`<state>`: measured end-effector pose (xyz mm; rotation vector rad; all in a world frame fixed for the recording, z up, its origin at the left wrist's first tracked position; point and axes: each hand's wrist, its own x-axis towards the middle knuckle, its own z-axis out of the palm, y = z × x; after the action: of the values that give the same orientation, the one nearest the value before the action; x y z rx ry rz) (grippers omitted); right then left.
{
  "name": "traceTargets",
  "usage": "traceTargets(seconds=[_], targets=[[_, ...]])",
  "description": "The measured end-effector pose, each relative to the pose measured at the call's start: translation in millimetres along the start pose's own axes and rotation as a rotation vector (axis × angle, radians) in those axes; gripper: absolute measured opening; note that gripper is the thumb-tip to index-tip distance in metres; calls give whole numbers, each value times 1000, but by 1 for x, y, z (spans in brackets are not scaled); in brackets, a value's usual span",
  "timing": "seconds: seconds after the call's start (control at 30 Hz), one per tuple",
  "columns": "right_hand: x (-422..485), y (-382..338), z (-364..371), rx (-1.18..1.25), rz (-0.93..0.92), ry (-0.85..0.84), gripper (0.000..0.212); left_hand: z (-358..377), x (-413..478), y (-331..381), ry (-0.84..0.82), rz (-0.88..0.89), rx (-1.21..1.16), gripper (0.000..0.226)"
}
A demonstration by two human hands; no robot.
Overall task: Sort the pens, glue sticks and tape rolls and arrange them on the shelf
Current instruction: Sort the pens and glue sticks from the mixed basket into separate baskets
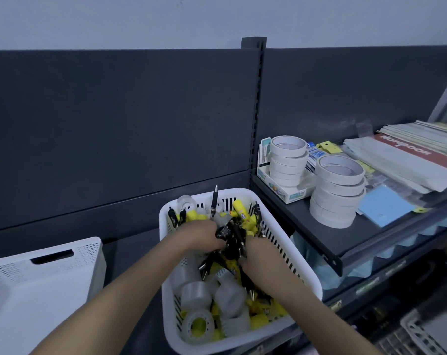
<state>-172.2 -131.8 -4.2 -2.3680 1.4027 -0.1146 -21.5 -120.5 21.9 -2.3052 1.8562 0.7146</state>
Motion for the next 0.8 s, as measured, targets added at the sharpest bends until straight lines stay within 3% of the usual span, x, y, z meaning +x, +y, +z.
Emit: traceTargets(seconds=[0.07,0.13,0.27,0.33,0.4,0.47,0.57,0.63,0.8], targets=[[4,-4,5,-40,5,-11,25,-4,-1,8,-25,17,7,29],[4,-8,5,-62,24,-12,6,-4,5,12,-19,17,-1,26],[4,-12,8,-138,86,0,26,-4,18,17,-25,-28,-54,41],[8,-8,3,-97,111,20,6,-4,19,16,-25,-52,-35,45],[15,1,-4,-18,128,29,30,0,20,13,-26,-50,-15,39],[18,12,-9,126,134,5,36,4,22,9,22,-48,-13,12],[14,25,-13,447,140,-1,25,9,21,8,113,-58,3,24],[9,32,-15,696,166,-1,19,10,13,9,167,-52,18,12],[-3,33,-26,1111,204,-85,11,15,-10,3,310,-104,-139,17]])
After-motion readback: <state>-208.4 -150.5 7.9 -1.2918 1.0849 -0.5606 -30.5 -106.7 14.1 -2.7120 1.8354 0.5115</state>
